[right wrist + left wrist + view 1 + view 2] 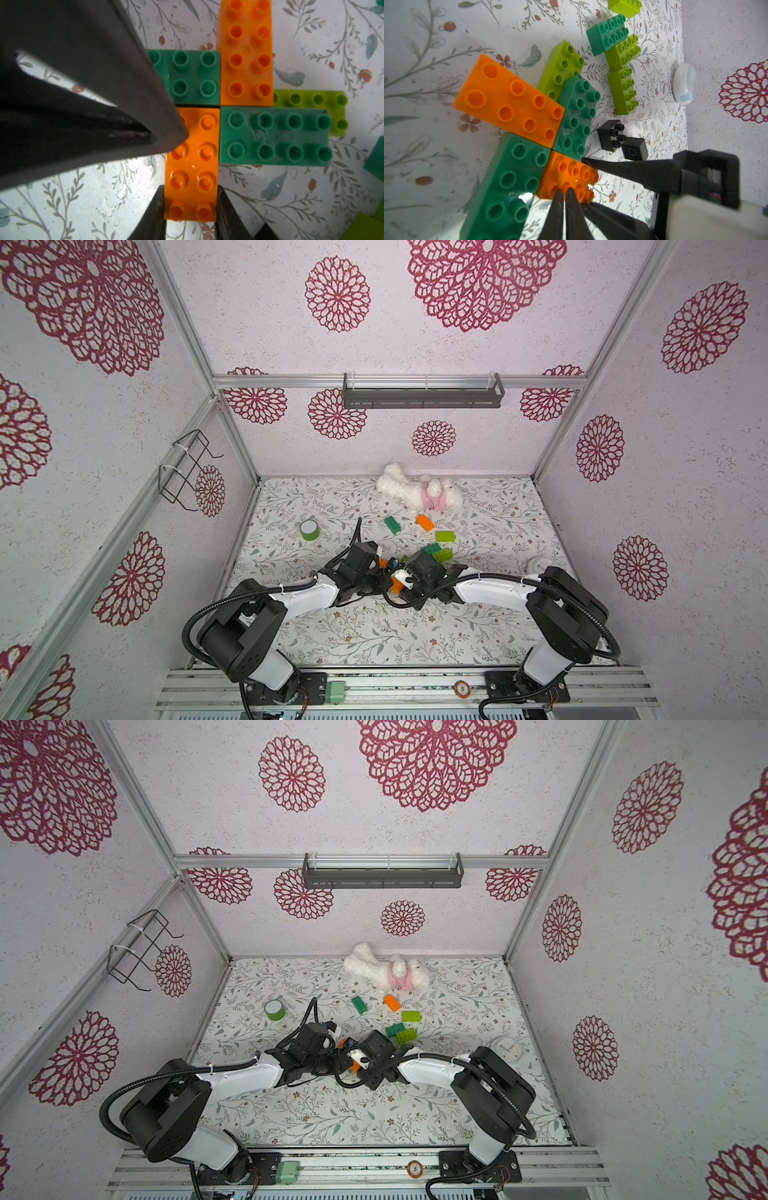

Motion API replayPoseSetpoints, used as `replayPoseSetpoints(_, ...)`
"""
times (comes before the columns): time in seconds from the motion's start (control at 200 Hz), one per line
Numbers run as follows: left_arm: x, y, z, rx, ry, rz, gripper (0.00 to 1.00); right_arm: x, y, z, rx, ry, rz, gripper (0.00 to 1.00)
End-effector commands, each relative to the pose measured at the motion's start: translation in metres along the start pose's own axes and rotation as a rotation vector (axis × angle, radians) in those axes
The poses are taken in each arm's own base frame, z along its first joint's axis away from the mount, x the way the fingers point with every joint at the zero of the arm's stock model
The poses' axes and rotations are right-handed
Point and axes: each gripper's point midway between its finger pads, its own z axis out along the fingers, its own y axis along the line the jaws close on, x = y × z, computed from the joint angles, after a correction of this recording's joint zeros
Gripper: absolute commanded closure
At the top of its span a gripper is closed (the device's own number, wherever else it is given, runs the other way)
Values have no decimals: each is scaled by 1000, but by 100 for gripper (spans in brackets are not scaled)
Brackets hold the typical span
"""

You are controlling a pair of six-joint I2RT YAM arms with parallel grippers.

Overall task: Assemble a small pinwheel with lego
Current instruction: Assemble the lego brick with the lego brick.

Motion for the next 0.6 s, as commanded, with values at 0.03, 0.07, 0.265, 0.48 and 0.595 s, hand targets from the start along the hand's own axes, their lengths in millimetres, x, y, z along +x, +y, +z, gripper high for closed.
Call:
replayPoseSetpoints(0.03,-13,-3,4,-7,-51,-3,91,-5,7,-1,-32,7,-16,76)
replayPoseSetpoints(0.07,-12,0,4,-20,-49,-9,91,-5,7,-1,-34,10,-17,76)
replayPoseSetpoints(0.265,-6,21,7,-109,-41,-53,91,-6,7,0,-38,15,-22,76)
replayPoseSetpoints(0.48,6,41,12,-170,-22,-116,92,-5,7,2,-44,32,-24,75)
replayPoseSetpoints(0.595,17,55,14,-210,-9,-154,92,-5,7,2,-46,40,-27,74)
